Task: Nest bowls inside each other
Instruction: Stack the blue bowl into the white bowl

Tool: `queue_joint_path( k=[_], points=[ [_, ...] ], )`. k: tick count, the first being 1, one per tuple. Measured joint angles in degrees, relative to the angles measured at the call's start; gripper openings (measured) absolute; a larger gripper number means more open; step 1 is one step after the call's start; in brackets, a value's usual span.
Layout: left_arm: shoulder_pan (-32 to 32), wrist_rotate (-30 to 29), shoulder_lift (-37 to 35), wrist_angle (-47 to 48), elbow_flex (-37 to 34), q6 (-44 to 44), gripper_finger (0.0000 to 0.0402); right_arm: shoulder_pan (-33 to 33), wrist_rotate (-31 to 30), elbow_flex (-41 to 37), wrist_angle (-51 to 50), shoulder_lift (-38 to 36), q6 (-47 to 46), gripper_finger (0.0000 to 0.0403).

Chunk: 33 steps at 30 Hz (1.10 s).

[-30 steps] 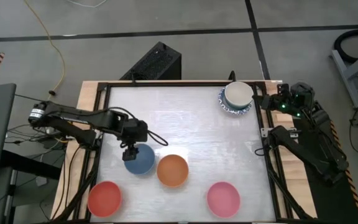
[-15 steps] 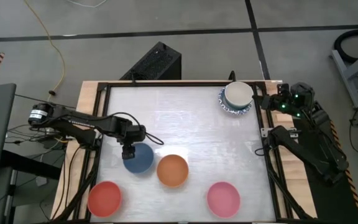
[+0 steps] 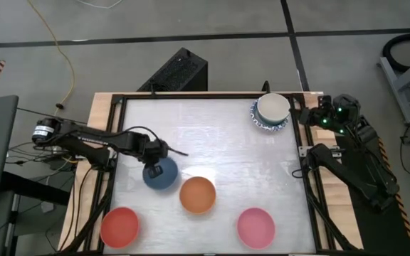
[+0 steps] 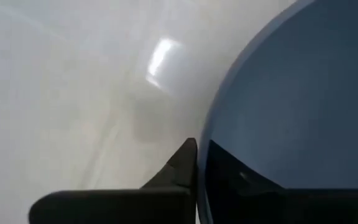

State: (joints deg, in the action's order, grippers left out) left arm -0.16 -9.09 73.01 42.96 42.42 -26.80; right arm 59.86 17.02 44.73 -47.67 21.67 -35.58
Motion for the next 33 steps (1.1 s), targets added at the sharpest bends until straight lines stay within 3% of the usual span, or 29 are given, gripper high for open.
queue_joint_path(
  k=[8, 12, 17, 24, 29, 33],
  points=[
    [-3.8, -18.9, 0.1, -2.0, 10.3, -2.4, 0.0000, 0.0, -0.8, 0.0, 2.6, 0.0, 0.7, 0.0224],
    [-5.7, -29.2, 0.1, -10.1, 16.1, 1.0, 0.0000, -0.8, 1.4, 0.0, 8.5, 0.3, 2.9, 0.0224],
    [-7.9, -32.9, 0.1, -29.8, 20.6, 15.0, 0.0000, -4.6, 2.7, 0.0, 20.8, 1.2, 4.0, 0.0224],
    [-8.9, -35.4, 3.4, -63.7, 20.8, 44.9, 0.0000, -12.7, 1.5, 0.0, 37.0, 5.5, 10.8, 0.0224],
    [-9.4, -41.8, 8.9, -76.9, 20.8, 57.2, 0.0000, -19.7, -6.7, 0.0, 41.0, 11.4, 16.6, 0.0224],
    [-10.2, -47.6, 13.3, -79.8, 22.0, 60.6, 0.0000, -26.4, -20.0, 1.6, 41.0, 17.0, 23.1, 0.0224]
  ],
)
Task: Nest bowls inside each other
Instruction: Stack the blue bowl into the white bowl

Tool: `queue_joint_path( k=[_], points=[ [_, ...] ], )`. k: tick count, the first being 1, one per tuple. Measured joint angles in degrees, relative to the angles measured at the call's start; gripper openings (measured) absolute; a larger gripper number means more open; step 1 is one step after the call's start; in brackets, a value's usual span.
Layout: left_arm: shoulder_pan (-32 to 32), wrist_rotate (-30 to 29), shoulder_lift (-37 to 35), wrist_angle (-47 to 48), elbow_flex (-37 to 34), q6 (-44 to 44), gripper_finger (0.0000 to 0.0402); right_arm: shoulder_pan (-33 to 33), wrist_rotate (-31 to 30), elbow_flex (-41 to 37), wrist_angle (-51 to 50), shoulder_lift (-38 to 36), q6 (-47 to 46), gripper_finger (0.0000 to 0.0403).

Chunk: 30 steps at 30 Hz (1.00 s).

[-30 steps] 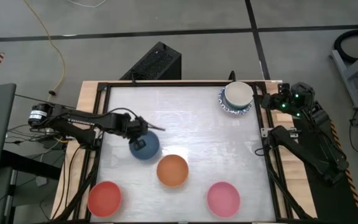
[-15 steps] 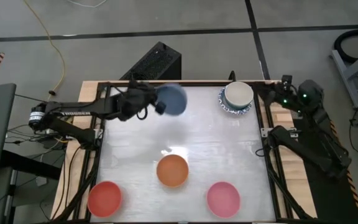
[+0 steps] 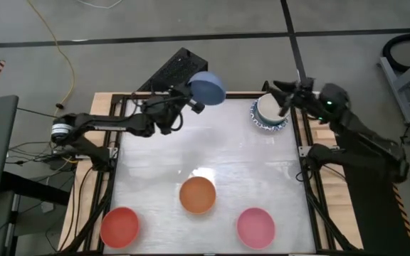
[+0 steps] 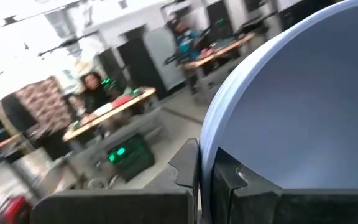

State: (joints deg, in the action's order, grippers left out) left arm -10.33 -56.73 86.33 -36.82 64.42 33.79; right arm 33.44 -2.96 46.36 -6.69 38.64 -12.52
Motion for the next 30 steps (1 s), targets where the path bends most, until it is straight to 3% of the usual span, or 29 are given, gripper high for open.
queue_joint_path(
  k=[5, 11, 17, 21, 30],
  points=[
    [-1.3, -5.8, 5.3, -0.2, 5.6, -1.4, 0.0000, -9.0, -20.0, 3.7, 2.4, 7.3, 7.8, 0.0224],
    [-2.4, -3.1, 10.5, -0.2, 12.5, 2.4, 0.0000, -15.9, -33.6, 8.7, 9.7, 16.6, 15.3, 0.0224],
    [-3.7, 0.0, 14.3, -0.2, 17.7, 6.6, 0.0000, -17.4, -36.2, 14.0, 10.9, 24.6, 15.9, 0.0224],
    [-5.1, 0.7, 14.2, -0.2, 17.9, 4.7, 0.0000, -17.4, -36.3, 16.4, 11.9, 28.2, 16.6, 0.0224],
    [-6.8, 1.4, 14.2, -0.7, 17.9, 4.0, 0.0000, -18.1, -38.7, 17.8, 14.1, 31.1, 16.4, 0.0224]
  ],
)
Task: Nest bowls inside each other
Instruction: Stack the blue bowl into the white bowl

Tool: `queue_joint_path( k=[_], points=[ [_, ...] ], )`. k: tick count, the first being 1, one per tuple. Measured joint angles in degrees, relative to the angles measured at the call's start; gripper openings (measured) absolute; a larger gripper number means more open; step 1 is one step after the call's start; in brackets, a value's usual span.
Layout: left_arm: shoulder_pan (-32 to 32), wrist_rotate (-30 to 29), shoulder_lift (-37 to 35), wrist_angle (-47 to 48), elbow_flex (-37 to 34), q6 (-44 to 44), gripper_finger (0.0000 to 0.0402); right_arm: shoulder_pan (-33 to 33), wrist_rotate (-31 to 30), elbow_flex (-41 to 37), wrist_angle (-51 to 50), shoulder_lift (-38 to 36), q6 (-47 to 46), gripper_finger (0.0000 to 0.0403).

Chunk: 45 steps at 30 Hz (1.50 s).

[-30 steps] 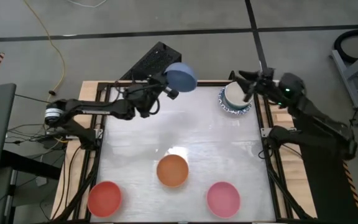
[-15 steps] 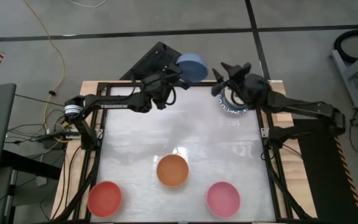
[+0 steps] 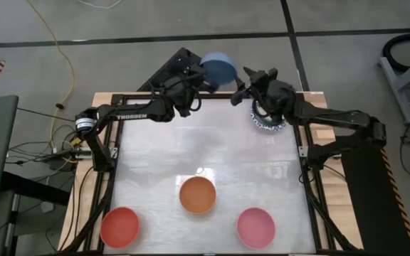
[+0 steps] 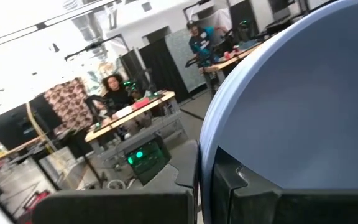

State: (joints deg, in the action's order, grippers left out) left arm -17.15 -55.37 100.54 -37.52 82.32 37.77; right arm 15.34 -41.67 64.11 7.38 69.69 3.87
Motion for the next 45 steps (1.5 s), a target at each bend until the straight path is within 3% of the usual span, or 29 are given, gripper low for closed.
queue_joint_path(
  k=[11, 14, 20, 26, 34, 40, 45],
  points=[
    [0.3, 2.4, 0.0, 0.4, 0.0, 1.0, 0.0000, 2.8, -1.5, -0.1, -1.6, 4.9, -5.4, 0.0209],
    [0.3, 2.4, 0.0, 0.5, 0.0, 1.0, 0.0000, 3.2, -1.8, -0.1, -1.2, 4.5, -6.8, 0.0168],
    [0.8, 5.9, 0.0, 1.3, -0.1, 0.8, 0.0001, 4.0, -1.8, -0.1, -2.1, 4.5, -7.7, 0.0021],
    [1.3, 10.8, -0.4, 5.1, -0.1, 1.1, 0.0034, 5.2, -1.2, -0.1, -8.1, 4.0, -15.5, 0.0008],
    [1.4, 19.7, -3.3, 18.9, -0.1, -8.3, 0.0134, 11.1, 11.7, 3.2, -21.6, 2.9, -27.1, 0.0007],
    [0.7, 21.3, -5.6, 24.9, -0.1, -12.4, 0.0193, 18.9, 22.9, 7.7, -32.4, 2.8, -34.1, 0.0007],
    [0.8, 21.3, -7.6, 26.3, -0.1, -12.2, 0.0214, 26.9, 32.0, 11.8, -42.9, 2.8, -34.5, 0.0007]
  ],
)
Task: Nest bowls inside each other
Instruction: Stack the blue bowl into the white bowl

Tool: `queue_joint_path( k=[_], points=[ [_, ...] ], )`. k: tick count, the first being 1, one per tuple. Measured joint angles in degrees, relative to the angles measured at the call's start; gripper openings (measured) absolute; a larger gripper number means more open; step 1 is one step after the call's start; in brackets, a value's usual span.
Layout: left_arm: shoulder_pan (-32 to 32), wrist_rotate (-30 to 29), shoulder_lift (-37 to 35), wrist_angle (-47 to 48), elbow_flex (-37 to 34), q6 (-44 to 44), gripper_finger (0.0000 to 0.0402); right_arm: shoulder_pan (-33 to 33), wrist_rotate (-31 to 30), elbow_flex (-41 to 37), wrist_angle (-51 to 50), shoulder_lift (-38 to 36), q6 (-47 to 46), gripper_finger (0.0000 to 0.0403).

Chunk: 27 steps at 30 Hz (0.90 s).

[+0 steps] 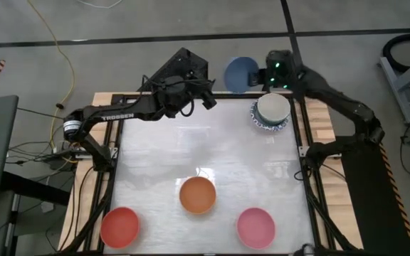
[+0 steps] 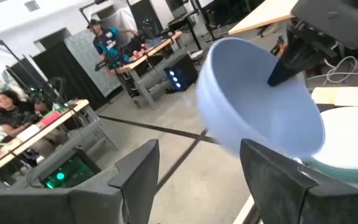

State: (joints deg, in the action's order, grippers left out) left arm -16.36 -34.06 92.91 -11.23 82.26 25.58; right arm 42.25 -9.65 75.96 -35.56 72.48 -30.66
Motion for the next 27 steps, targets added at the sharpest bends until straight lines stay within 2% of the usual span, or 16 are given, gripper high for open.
queue_joint_path(
  k=[6, 10, 13, 15, 18, 27],
  points=[
    [0.0, 2.1, -4.1, 7.2, 0.0, -5.5, 0.0216, 13.8, 12.3, 1.1, -13.1, -0.6, -0.9, 0.0007],
    [0.0, 4.2, -6.5, 13.2, 0.0, -11.3, 0.0216, 20.7, 13.0, 0.5, -21.9, -0.9, -0.4, 0.0007],
    [0.0, 7.0, -7.9, 16.1, 0.0, -14.5, 0.0216, 22.7, 17.0, -0.4, -22.9, -0.8, 0.1, 0.0007],
    [0.0, 8.3, -8.7, 17.5, 0.0, -16.7, 0.0216, 22.9, 17.6, -1.1, -23.2, -1.0, 0.1, 0.0007],
    [0.2, 8.4, -9.3, 20.5, 0.0, -19.6, 0.0216, 21.8, 17.1, -2.5, -22.7, -0.8, -4.8, 0.0007],
    [1.4, 8.6, -10.3, 27.3, 0.0, -24.5, 0.0216, 11.2, 8.1, -9.9, -18.4, -3.8, -24.7, 0.0007]
  ],
)
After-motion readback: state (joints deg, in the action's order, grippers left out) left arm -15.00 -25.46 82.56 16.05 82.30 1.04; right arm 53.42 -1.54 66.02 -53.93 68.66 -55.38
